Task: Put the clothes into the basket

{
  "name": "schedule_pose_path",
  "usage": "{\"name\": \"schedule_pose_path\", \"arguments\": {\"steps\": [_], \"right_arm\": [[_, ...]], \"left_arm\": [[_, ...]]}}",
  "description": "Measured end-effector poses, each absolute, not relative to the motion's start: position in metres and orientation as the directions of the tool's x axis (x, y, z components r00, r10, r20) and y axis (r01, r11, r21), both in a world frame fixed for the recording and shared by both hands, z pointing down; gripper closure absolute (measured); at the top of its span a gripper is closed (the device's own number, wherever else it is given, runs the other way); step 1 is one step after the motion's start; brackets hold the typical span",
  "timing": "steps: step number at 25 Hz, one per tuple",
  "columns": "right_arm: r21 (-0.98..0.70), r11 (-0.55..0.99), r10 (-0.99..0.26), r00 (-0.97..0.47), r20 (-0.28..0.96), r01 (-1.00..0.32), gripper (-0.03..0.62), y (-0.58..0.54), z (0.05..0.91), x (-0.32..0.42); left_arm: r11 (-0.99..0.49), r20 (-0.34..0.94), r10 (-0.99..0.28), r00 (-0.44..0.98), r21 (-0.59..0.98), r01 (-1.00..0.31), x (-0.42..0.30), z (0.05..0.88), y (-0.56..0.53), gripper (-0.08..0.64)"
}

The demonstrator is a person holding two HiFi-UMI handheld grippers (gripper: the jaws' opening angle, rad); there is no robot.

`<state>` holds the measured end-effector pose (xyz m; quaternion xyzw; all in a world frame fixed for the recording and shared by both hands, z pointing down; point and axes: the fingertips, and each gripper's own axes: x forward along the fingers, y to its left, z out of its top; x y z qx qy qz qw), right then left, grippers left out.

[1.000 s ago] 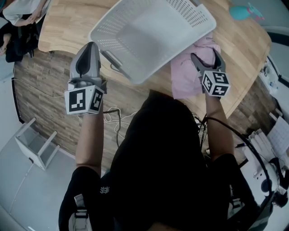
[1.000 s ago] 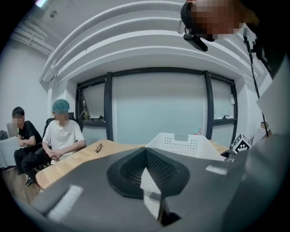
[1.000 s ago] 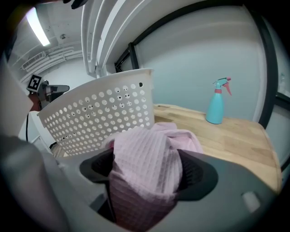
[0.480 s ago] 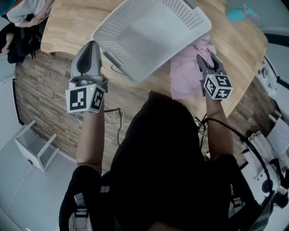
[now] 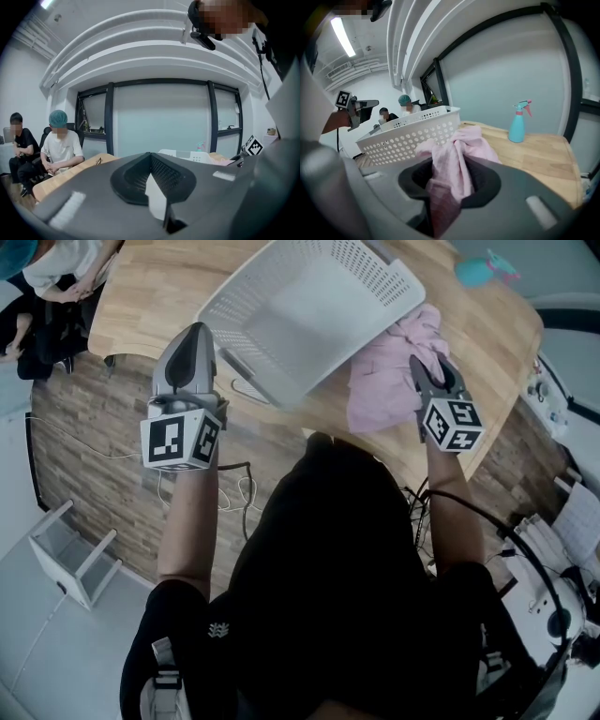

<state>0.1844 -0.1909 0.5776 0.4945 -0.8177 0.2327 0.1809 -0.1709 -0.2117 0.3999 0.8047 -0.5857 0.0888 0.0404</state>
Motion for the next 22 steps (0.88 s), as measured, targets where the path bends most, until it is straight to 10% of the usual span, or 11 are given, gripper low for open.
{"name": "schedule_pose_path", "arguments": {"steps": [22], "right_arm": [[-0.096,0.338,-0.861,-0.349,0.370,-0.936,0.468,-0.190,0.455,0.226]], "left_arm": [[-0.377,0.115,-0.921,0.371,-0.033,-0.926,-0.141,0.355,-0.202,0.554]]}}
